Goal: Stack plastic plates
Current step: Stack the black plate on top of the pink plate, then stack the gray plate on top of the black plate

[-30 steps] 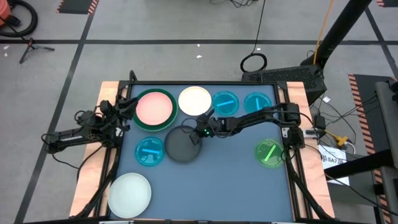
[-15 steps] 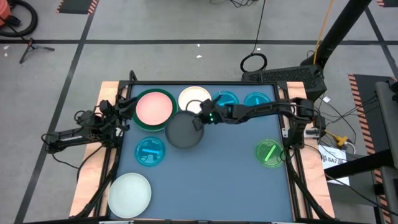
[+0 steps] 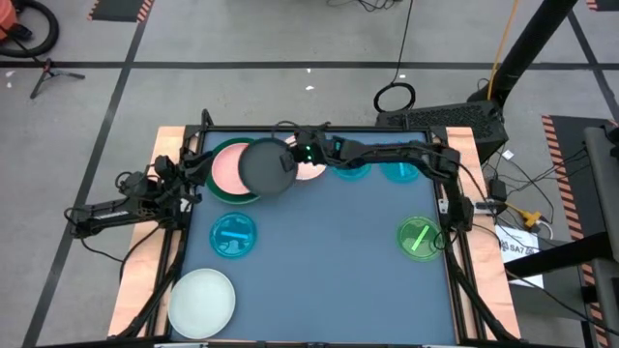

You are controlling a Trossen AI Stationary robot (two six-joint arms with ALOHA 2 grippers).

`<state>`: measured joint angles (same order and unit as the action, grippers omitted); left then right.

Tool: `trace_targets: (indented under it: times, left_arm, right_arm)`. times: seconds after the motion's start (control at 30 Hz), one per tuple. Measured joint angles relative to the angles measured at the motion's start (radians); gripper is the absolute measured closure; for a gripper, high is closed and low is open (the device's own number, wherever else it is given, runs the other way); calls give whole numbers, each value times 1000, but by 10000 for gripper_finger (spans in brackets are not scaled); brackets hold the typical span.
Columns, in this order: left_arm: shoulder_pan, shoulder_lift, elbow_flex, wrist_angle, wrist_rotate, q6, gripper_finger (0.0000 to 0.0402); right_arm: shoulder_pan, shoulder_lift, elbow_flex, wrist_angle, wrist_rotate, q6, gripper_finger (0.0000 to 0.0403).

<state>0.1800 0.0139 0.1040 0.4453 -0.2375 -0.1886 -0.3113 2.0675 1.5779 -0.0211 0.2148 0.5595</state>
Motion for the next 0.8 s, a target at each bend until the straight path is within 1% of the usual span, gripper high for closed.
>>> trace_targets:
  times: [0.1, 0.23, 0.37, 0.8]
  left_arm:
    - [0, 0, 0, 0, 0, 1, 286]
    - [0, 0, 0, 0, 0, 1, 286]
    - [0, 0, 0, 0, 0, 2, 286]
    - [0, 0, 0, 0, 0, 3, 286]
  right_arm:
    - [-7, 49, 58, 2, -2, 0, 382]
    - [-8, 105, 115, 0, -6, -4, 375]
    - [-7, 131, 151, 2, -6, 0, 366]
    - [-7, 138, 163, 9, -6, -3, 272]
